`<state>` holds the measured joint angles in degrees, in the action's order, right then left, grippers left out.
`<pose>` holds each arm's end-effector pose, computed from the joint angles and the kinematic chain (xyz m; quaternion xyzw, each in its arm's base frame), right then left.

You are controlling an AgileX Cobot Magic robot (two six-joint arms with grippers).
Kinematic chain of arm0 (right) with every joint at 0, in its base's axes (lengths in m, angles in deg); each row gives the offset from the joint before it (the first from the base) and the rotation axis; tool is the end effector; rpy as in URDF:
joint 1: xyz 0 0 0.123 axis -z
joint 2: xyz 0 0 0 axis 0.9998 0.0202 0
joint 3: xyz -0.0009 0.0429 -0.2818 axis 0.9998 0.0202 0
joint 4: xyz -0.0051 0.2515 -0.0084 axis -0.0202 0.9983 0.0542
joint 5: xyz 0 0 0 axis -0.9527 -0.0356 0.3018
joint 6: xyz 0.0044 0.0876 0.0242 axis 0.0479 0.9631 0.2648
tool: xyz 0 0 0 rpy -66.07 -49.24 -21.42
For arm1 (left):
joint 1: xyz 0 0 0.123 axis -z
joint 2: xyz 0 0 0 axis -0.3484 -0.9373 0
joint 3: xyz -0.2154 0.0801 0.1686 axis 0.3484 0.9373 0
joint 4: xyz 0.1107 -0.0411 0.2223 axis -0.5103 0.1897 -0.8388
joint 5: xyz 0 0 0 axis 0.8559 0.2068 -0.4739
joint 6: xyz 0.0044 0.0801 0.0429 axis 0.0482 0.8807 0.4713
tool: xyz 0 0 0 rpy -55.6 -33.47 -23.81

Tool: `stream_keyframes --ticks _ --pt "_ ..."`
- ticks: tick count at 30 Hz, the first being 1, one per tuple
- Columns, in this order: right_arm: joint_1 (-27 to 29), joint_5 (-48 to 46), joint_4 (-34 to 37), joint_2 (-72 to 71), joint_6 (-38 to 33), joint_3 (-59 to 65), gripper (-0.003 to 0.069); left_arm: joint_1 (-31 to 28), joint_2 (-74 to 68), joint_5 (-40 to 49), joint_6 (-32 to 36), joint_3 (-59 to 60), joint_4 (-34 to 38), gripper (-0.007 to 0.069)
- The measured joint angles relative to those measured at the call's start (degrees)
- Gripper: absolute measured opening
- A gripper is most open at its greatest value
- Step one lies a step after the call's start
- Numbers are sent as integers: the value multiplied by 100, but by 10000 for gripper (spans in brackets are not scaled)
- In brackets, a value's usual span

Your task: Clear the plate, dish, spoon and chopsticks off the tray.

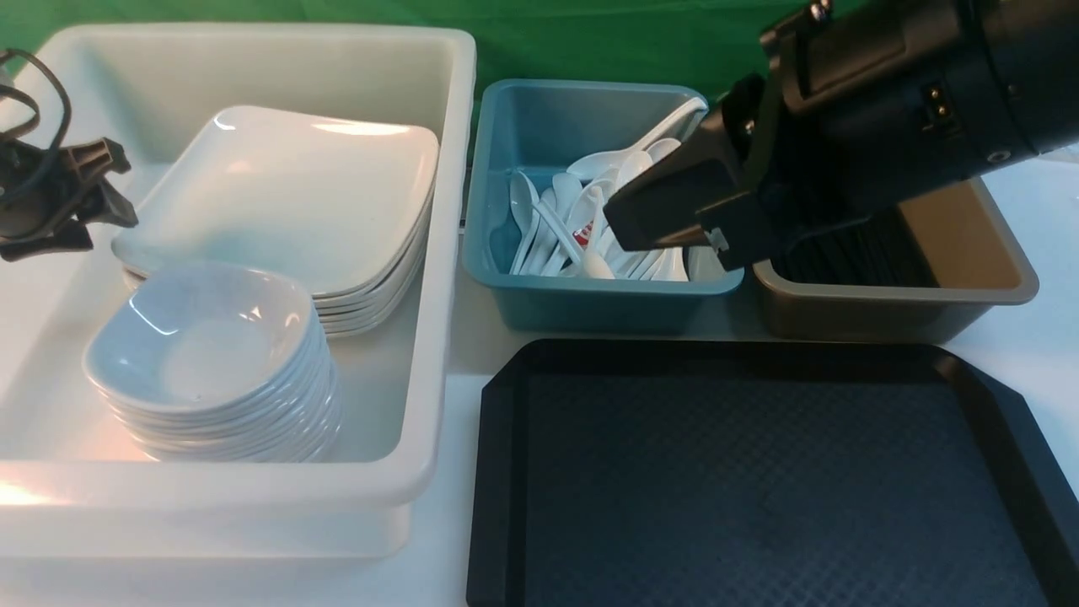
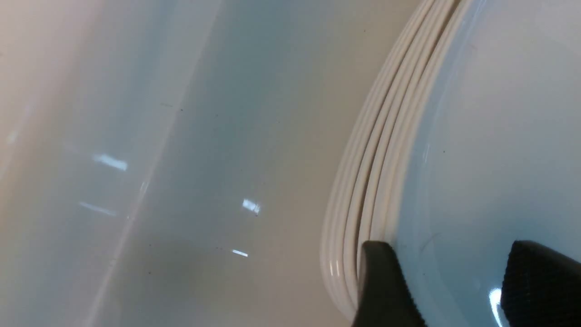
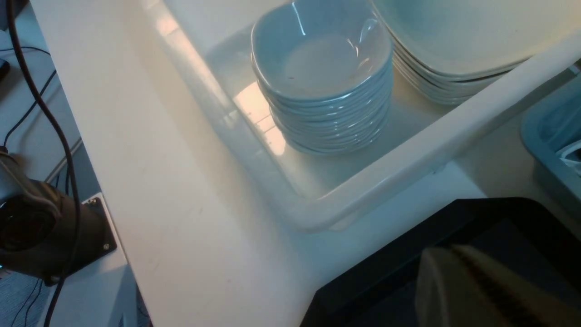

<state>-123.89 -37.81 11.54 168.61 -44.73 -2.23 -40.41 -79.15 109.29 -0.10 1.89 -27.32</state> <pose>0.2233 0.1985 0.4251 -0.3832 0.7922 0.2792 0.3843 0.3965 0.1149 0.2289 -0.1944 0.9189 -0.1187 0.3221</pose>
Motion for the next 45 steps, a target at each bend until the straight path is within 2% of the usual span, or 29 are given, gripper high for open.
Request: stream_keyframes --ticks 3,6,9,11,12,13,15,17,18,20,23,26,29,31,32,33,35,39,45 --pt "0 -23 -24 -21 29 0 20 0 90 60 0 0 -68 393" --pt "0 -17 -305 -107 251 0 20 0 303 117 70 0 -71 370" --pt "0 15 -1019 -376 702 -87 20 0 888 409 403 -6 185 234" --pt "0 15 -1464 -614 1039 -236 20 0 1310 671 864 -6 746 138" --pt "0 15 -1552 -614 1070 -253 20 0 1354 700 928 -6 892 116" --pt "0 15 -1808 -763 1252 -372 20 0 1629 903 1387 -6 1370 66" --pt "0 41 -2182 -1043 1555 -593 20 0 2113 1324 2227 -6 2185 22" --pt "0 82 -2461 -1247 1726 -781 20 5 2530 1543 2539 -6 2680 13" --pt "0 155 -2712 -1542 1913 -949 20 5 2973 1792 2788 -13 3187 6" --pt "0 246 -2978 -1828 2079 -1073 20 86 3466 1931 2948 -17 3520 2" --pt "0 306 -3374 -2410 2295 -1129 20 417 4094 2018 3078 -46 3610 2" --pt "0 136 -3648 -2952 2600 -1148 20 1183 4664 2096 3079 -57 3264 1" --pt "0 -153 -3751 -3495 2736 -1125 20 2211 5046 2153 2855 -57 2511 1" --pt "0 -212 -3764 -3774 2806 -1006 20 2670 5193 2158 2650 -57 2044 1" --pt "0 -227 -3776 -4112 2884 -746 20 3125 5363 2171 2283 -51 1442 1" --pt "0 -227 -3776 -4198 2894 -704 20 3176 5385 2171 2227 -51 1366 1" --pt "0 -128 -3839 -4783 2980 44 20 3698 5735 2107 1537 61 423 1" --pt "0 436 -4142 -5583 3044 1349 20 3986 6396 1916 973 613 -279 1" --pt "0 2669 -4247 -6543 3273 3530 20 3992 7553 1580 472 2040 -350 1"
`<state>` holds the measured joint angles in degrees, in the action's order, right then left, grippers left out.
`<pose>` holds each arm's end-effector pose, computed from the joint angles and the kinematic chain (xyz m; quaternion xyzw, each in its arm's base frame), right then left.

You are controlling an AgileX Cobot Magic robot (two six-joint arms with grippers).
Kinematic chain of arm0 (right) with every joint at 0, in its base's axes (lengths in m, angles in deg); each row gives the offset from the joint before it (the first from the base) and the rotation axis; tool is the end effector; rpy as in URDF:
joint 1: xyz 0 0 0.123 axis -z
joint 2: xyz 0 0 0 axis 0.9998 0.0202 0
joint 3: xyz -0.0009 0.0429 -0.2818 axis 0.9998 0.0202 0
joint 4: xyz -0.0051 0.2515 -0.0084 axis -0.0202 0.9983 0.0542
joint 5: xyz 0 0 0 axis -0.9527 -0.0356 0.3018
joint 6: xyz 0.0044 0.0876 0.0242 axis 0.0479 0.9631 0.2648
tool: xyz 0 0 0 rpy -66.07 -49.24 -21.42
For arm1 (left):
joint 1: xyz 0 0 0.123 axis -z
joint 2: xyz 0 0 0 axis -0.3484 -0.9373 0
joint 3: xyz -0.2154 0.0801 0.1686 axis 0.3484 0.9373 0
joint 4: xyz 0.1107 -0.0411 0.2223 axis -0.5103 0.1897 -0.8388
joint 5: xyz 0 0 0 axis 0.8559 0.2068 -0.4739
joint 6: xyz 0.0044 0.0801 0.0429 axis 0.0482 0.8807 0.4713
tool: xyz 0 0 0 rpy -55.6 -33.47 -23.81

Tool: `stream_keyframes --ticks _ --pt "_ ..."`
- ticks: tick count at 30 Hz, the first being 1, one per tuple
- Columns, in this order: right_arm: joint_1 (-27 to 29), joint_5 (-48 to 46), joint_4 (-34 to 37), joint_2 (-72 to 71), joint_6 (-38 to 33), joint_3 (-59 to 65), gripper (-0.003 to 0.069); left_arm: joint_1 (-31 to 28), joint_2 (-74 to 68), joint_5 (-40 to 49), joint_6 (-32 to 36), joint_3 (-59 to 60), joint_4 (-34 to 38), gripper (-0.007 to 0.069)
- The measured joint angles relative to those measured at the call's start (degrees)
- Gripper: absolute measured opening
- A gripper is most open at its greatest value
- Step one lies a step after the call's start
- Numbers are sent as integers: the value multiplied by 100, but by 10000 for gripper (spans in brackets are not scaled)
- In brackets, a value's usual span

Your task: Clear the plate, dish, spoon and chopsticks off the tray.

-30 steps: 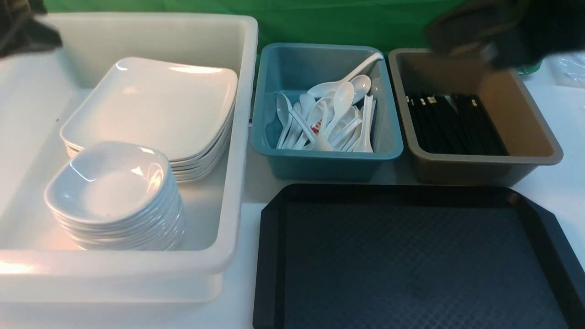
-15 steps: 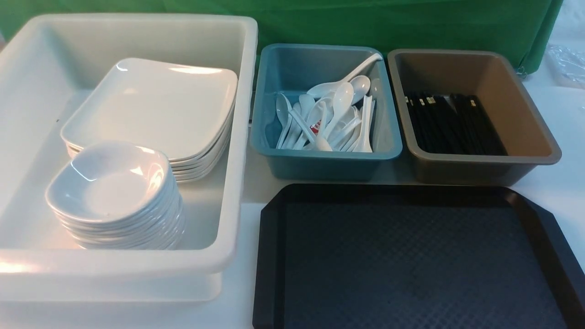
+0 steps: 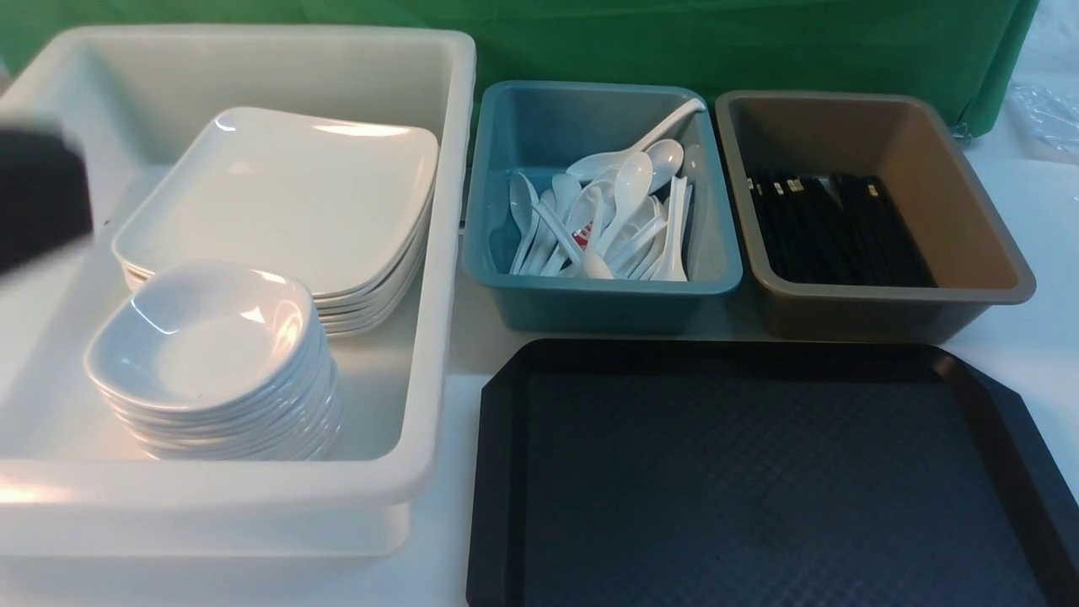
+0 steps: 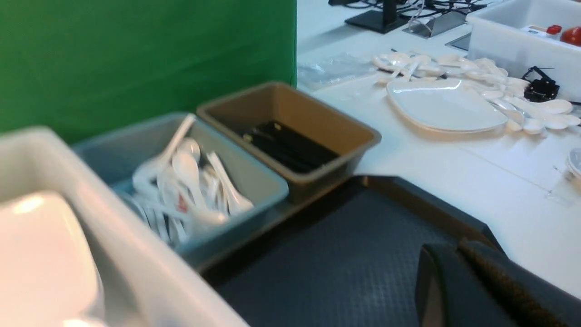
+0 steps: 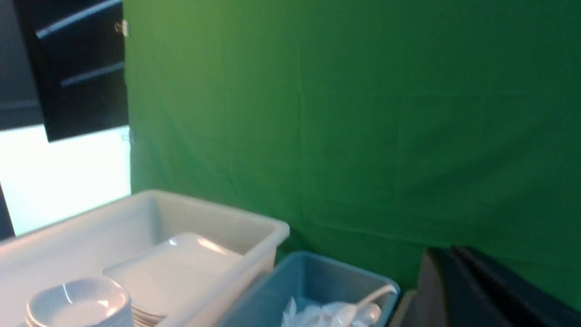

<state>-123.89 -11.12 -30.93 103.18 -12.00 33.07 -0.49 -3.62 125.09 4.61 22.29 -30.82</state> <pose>0.0032 -0.0083 0.4358 -0.1635 0.5708 0.1868 0.7827 0.0505 -0.0548 0.4328 0.2707 0.7372 -0.2382 0.5714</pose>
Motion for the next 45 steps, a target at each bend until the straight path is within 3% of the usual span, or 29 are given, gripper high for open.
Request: stream_keyframes --ticks 6,14,22,27,37,45 --pt "0 1483 11 -205 6 1296 20 2 1030 -771 -496 1891 0 1" --pt "0 1604 11 -205 13 1521 30 2 1505 -2515 -935 3687 241 8" --pt "0 1604 11 -205 13 1521 54 2 1511 -3885 -956 4018 292 13" --pt "0 1599 11 -205 13 1521 64 2 1522 -4017 -956 4018 50 14" --pt "0 1599 11 -205 13 1521 94 2 1522 -4042 -956 4018 -1298 14" --pt "0 1599 11 -205 13 1521 111 2 1522 -4042 -832 4018 -1497 14"
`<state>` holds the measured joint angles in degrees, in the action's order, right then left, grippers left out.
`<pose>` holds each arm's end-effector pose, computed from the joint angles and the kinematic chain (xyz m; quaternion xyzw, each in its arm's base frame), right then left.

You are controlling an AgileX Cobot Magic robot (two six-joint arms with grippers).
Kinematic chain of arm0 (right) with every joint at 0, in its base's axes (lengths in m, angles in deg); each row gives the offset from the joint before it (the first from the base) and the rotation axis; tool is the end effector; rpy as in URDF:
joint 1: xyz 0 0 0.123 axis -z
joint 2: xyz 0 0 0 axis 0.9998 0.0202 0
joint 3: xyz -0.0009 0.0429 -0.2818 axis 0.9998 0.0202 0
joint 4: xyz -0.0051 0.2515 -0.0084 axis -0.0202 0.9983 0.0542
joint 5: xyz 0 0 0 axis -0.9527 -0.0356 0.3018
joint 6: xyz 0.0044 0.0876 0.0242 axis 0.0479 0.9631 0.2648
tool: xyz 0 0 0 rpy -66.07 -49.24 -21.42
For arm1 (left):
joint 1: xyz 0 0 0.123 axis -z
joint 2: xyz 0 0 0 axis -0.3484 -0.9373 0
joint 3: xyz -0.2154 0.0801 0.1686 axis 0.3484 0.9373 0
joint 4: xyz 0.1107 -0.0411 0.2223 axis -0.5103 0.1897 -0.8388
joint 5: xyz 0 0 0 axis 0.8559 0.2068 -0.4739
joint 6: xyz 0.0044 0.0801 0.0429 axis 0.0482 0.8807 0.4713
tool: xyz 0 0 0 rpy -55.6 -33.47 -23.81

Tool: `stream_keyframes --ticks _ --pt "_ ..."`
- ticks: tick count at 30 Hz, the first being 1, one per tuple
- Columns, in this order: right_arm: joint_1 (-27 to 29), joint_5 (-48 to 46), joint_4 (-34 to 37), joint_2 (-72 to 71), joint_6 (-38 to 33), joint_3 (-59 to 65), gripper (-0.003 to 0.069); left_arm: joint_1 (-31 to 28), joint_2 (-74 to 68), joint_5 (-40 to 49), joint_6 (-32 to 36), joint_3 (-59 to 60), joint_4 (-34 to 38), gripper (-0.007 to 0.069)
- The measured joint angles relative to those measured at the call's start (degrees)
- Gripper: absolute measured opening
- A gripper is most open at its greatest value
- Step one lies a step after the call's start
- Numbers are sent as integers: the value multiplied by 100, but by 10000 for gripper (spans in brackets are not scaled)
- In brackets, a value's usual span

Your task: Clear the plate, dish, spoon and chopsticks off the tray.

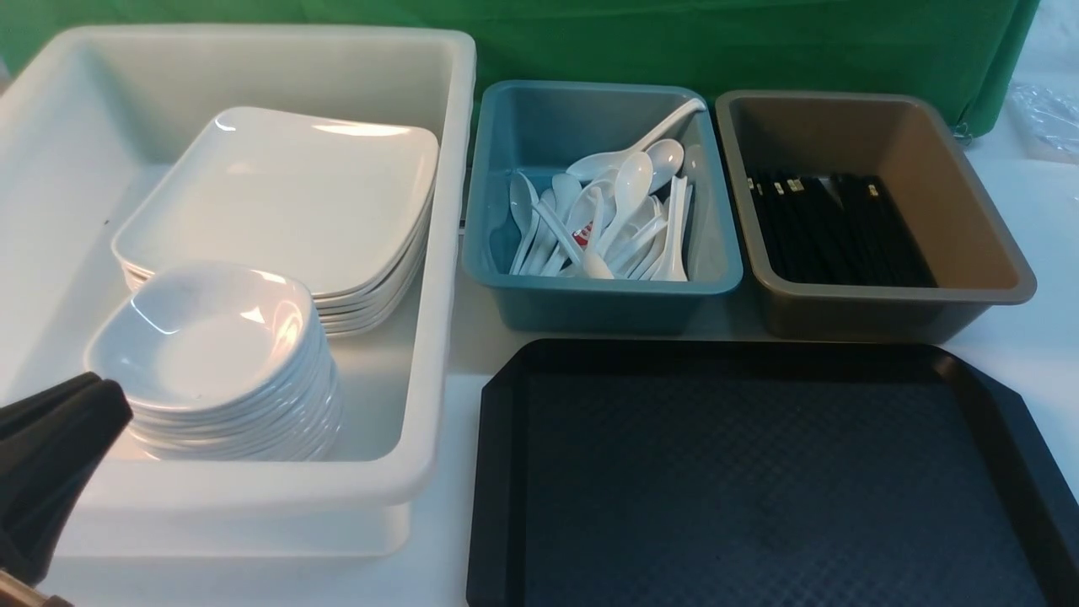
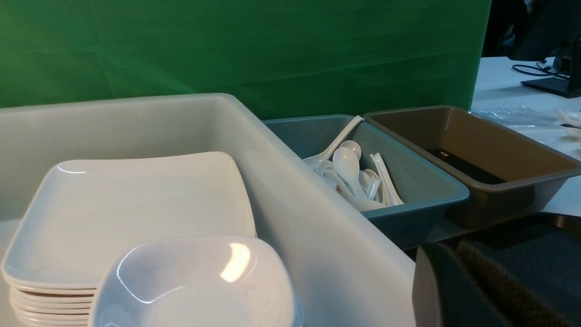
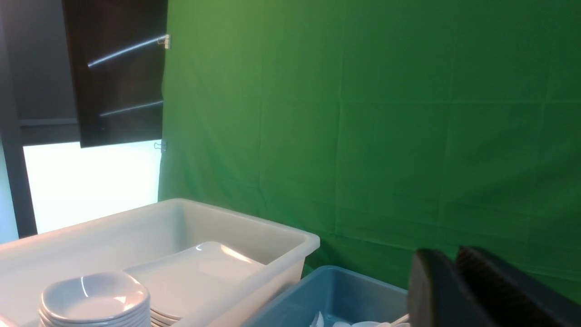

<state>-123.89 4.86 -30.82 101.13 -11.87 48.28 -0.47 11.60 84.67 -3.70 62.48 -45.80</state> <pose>0.0260 0.0146 0.3853 -0.1848 0.5454 0.2032 0.7919 0.0728 -0.0303 0.2860 0.1428 0.7104 -0.1306 0.6767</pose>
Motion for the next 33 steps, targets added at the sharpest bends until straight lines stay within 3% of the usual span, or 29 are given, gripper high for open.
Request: stream_keyframes --ticks 5,11,17,24,33 --pt "0 0 0 0 0 0 127 0 0 -32 172 34 -78 14" --pt "0 -5 0 0 5 0 143 -68 212 -95 -182 459 -944 16" --pt "0 -5 0 0 5 0 146 -951 1084 -469 -1071 1376 -1186 16" --pt "0 -5 0 0 5 0 160 -1996 1682 -349 -1316 1825 -1222 16" --pt "0 -5 0 0 5 0 180 -2112 1696 293 -1338 1830 -1473 16"
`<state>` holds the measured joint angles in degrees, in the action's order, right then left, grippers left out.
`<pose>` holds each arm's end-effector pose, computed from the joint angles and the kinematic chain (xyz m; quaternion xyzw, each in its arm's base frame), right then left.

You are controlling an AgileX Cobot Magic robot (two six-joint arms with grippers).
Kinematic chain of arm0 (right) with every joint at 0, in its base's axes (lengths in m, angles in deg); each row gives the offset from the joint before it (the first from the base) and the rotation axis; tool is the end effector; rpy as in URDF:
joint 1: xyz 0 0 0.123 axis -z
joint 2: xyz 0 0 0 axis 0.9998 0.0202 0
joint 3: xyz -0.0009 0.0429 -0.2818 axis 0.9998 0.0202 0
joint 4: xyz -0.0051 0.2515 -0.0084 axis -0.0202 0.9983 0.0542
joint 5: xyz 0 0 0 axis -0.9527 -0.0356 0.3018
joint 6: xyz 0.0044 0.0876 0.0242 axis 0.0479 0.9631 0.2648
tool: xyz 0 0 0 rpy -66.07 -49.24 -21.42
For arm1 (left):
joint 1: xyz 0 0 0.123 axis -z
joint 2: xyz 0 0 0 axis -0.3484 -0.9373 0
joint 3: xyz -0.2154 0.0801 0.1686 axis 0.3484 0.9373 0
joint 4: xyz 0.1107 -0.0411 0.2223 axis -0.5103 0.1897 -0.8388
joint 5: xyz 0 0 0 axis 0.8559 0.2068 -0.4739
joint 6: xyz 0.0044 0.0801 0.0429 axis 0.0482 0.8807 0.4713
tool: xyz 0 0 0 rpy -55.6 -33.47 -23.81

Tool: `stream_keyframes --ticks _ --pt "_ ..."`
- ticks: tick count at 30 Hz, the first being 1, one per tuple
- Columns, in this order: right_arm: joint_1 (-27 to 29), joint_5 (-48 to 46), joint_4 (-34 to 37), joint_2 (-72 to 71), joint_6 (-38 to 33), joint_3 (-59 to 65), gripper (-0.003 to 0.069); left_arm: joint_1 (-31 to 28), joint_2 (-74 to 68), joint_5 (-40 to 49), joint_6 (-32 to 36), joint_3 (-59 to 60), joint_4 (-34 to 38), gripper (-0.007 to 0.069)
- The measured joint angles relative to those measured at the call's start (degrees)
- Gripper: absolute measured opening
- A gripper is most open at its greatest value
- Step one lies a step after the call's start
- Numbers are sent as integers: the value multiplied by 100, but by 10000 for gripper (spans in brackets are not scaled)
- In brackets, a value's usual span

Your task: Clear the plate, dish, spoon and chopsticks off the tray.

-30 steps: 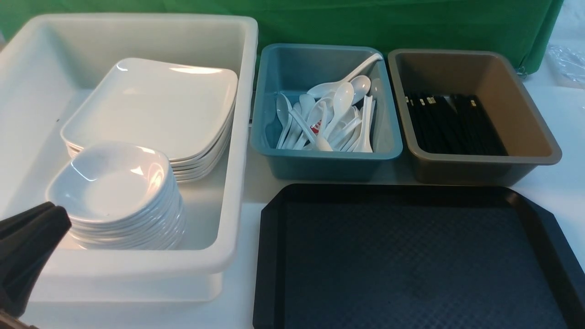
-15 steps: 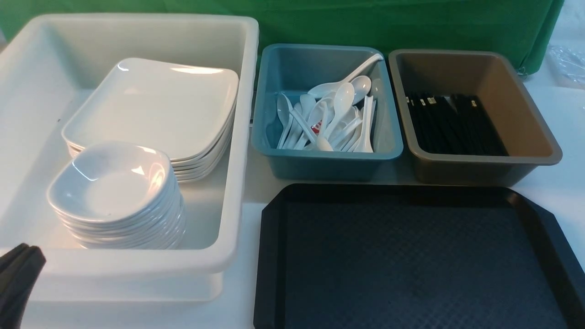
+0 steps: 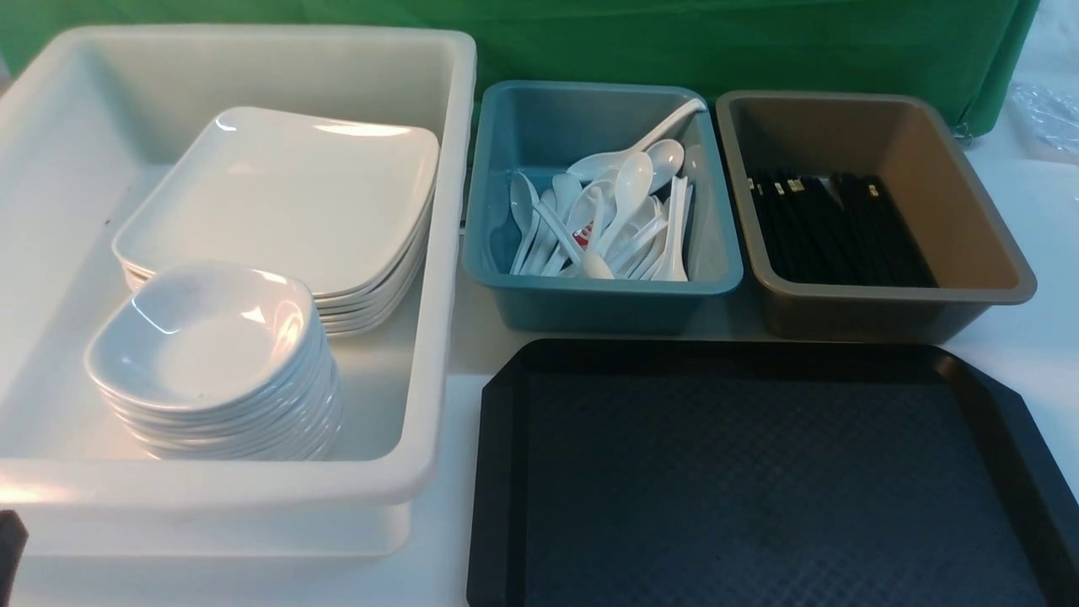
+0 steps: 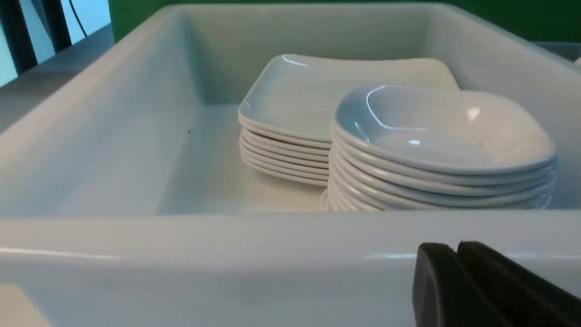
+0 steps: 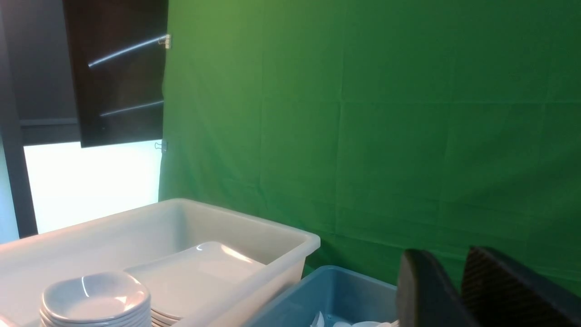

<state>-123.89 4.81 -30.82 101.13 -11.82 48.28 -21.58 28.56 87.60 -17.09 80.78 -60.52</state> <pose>0.0261 0.0146 0.3852 -0.1846 0.5459 0.2034 0.7916 0.0558 0.0012 0.1922 0.0034 0.7515 0.0166 0.6595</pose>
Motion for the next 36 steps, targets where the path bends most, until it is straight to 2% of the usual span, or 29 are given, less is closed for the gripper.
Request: stream_keyframes --ticks 9,32,36 --pt "0 0 0 0 0 0 197 0 0 18 5 0 201 16" --pt "0 0 0 0 0 0 235 0 0 18 -1 0 171 16" --pt "0 0 0 0 -344 0 235 0 0 18 -1 0 171 16"
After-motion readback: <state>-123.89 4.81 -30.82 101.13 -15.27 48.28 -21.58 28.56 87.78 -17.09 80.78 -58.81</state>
